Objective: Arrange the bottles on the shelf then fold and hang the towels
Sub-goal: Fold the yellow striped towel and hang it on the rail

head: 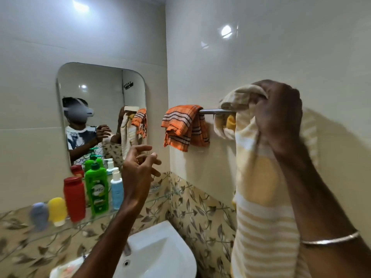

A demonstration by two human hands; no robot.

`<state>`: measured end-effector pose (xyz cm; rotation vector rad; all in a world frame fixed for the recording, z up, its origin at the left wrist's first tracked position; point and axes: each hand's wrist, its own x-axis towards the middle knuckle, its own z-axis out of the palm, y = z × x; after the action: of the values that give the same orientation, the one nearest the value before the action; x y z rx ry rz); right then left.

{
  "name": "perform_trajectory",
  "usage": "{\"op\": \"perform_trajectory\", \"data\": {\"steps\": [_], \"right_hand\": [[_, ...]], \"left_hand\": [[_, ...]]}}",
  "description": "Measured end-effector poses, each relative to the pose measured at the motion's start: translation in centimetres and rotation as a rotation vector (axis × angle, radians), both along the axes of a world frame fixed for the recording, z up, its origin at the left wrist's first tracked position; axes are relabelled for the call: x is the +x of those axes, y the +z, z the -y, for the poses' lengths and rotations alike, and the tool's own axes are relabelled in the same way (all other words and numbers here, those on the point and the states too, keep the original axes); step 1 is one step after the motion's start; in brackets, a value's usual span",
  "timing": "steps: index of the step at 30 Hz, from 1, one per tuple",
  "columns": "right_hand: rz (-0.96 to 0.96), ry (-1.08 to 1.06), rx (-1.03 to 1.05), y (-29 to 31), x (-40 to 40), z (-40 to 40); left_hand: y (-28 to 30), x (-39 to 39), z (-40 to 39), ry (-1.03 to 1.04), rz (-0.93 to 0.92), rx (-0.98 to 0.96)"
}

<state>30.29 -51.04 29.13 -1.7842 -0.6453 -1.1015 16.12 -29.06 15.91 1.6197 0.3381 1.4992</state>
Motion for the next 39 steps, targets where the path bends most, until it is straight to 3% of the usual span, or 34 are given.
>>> {"op": "perform_trajectory", "data": {"steps": [5, 7, 10, 13, 16, 20, 24, 26, 29, 32, 36, 39], "right_hand": [[-0.037, 0.205, 0.029, -2.5, -3.6, 1.7], [-0.127, 0.396, 0.083, -3.9, -5.5, 2.2], [-0.251, 0.750, 0.158, -6.0, -9.3, 3.1], [-0.372, 0.978, 0.105, -8.7, -12.7, 3.2], [-0.466, 1.080, -0.029, -11.7, -14.7, 2.8], [-0.662, 1.221, -0.280, -15.0, -15.8, 3.3], [-0.771, 1.303, -0.636, -18.4, -16.2, 4.7], [-0.816, 1.335, -0.697, -19.8, -16.5, 5.4], [-0.860, 1.311, -0.567, -21.9, -17.4, 6.2], [-0.962, 1.155, -0.353, -24.7, -17.7, 6.5], [-1.072, 1.215, -0.536, -26.8, -19.3, 7.6], [-1.025, 1.210, -0.452, -27.2, -19.5, 8.1]], "left_hand": [[-0.1, -3.0, 2.5, -0.034, -0.099, 0.150], [-0.1, -4.0, 3.9, -0.086, -0.148, 0.157], [-0.3, -5.7, 6.2, -0.298, -0.269, 0.020], [-1.4, -7.5, 8.3, -0.542, -0.434, -0.214], [-3.3, -9.6, 9.7, -0.721, -0.237, -0.450], [-6.0, -12.7, 10.4, -0.708, 0.081, -0.630], [-9.0, -16.1, 12.9, -0.786, 0.140, -0.824], [-9.8, -17.7, 14.9, -0.810, 0.126, -0.860], [-12.0, -19.6, 16.3, -0.797, 0.079, -0.914], [-13.2, -21.1, 16.3, -0.801, 0.056, -0.926], [-13.5, -22.1, 16.5, -0.773, 0.044, -0.903], [-13.9, -22.8, 16.4, -0.734, -0.017, -0.833]]}}
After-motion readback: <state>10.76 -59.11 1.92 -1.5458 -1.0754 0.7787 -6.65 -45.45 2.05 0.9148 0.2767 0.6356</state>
